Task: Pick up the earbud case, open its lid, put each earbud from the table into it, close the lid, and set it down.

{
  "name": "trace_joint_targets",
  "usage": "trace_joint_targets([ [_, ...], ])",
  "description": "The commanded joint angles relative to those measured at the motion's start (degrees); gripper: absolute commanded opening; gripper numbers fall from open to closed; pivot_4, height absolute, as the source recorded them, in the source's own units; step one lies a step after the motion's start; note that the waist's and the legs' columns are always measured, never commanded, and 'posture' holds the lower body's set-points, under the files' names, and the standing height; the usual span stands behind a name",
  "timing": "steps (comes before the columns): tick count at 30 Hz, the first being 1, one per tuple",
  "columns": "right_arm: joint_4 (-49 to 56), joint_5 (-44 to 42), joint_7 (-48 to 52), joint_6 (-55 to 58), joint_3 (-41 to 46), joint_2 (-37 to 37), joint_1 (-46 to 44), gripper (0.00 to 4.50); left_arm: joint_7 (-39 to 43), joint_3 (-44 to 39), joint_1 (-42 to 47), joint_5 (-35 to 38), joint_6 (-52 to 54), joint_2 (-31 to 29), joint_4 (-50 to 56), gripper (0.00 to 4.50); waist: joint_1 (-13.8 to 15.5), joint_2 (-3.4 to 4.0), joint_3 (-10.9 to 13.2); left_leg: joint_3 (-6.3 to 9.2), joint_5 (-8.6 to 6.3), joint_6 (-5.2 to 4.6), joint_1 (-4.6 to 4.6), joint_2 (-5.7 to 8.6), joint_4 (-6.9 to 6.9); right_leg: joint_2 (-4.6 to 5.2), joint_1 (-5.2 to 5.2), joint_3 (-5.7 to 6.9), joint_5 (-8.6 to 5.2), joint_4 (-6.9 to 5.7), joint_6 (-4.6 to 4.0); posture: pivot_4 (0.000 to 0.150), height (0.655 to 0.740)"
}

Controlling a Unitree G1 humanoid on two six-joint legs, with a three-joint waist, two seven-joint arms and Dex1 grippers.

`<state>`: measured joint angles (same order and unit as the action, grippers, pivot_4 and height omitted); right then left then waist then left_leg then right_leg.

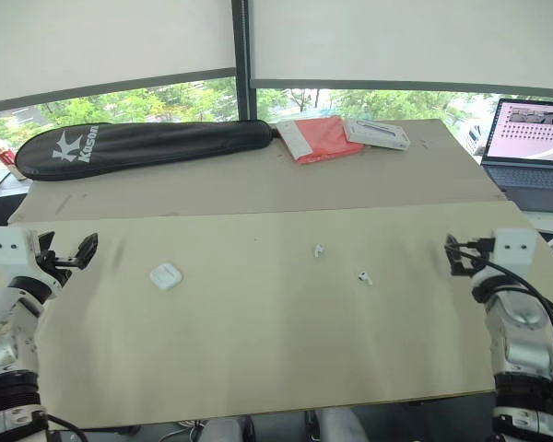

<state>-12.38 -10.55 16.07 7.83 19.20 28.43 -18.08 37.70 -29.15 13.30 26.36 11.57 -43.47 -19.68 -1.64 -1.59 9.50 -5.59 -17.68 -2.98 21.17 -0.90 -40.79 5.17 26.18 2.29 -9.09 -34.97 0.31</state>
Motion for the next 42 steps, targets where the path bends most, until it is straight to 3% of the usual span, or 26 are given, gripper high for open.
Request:
trace_joint_targets([
  [1, 6.29, -5.06, 11.25, 4.64, -6.69, 0.46, -5.01, 4.50, 10.35, 2.28, -0.96, 4.90, 8.26, -5.93, 9.06, 4.49, -0.23, 0.00, 0.00, 0.02, 0.01, 0.01, 0.00, 0.00, 0.00, -0.02, 0.00, 0.00, 0.00, -0.02, 0.00, 0.150, 0.7400],
  [6, 13.58, -12.00, 25.49, 12.55, -17.66, -2.07, -8.71, 4.50, 20.00, 10.01, -1.73, 4.40, 13.37, -11.12, 15.56, 4.49, -0.28, 0.02, 0.00, 0.15, 0.01, 0.01, 0.00, 0.00, 0.06, -0.05, -0.01, 0.04, -0.02, -0.02, -0.02, 0.150, 0.7400],
  [10, 16.08, -14.62, 32.29, 14.95, -24.37, -5.58, -11.51, 4.50, 23.36, 16.09, -0.14, 0.54, 10.66, -11.03, 14.89, 4.49, 0.22, 0.03, 0.01, 0.13, -0.02, -0.03, 0.10, 0.03, 0.06, -0.03, 0.05, 0.07, -0.04, 0.02, 0.00, 0.150, 0.7400],
  [17, 18.65, -14.46, 35.47, 17.59, -30.56, -9.83, -15.38, 4.50, 22.82, 22.12, 3.80, -5.64, 7.38, -8.18, 8.47, 4.49, 1.06, 0.02, 0.01, 0.11, 0.05, 0.10, 0.19, 0.08, 0.04, -0.02, 0.08, 0.15, -0.04, 0.05, 0.00, 0.150, 0.7400],
  [29, 22.43, -14.46, 34.60, 20.72, -29.52, -7.80, -16.24, 4.50, 22.43, 25.91, 1.39, -10.73, 6.55, -5.85, 5.70, 4.49, 0.95, 0.02, 0.00, 0.13, 0.13, 0.24, 0.34, 0.08, 0.01, 0.00, 0.11, 0.24, -0.03, 0.01, 0.01, 0.150, 0.7400],
  [35, 21.48, -14.31, 33.62, 20.44, -28.42, -7.55, -16.33, 4.50, 22.43, 25.97, 1.67, -11.17, 5.31, -5.13, 5.19, 2.56, 0.86, 0.02, 0.00, 0.07, 0.03, 0.07, 0.18, 0.08, 0.01, 0.05, 0.10, 0.18, -0.03, 0.05, 0.01, 0.150, 0.7400],
  [39, 20.51, -15.68, 31.71, 22.23, -26.19, -8.36, -17.23, 4.50, 21.75, 26.10, 3.94, -11.27, 3.81, -3.57, 7.38, 2.56, 1.04, 0.01, 0.00, 0.10, 0.03, 0.07, 0.15, 0.07, 0.01, 0.03, 0.10, 0.18, -0.02, -0.01, 0.00, 0.150, 0.7400],
  [42, 17.99, -23.03, 27.05, 34.35, -20.04, -9.65, -21.06, 4.50, 19.94, 26.18, 10.51, -13.93, -15.06, 1.29, 10.08, 2.56, 1.71, -0.01, 0.03, 0.15, 0.05, 0.08, 0.24, 0.08, -0.09, 0.04, 0.10, 0.20, 0.02, -0.02, -0.07, 0.150, 0.7400],
])
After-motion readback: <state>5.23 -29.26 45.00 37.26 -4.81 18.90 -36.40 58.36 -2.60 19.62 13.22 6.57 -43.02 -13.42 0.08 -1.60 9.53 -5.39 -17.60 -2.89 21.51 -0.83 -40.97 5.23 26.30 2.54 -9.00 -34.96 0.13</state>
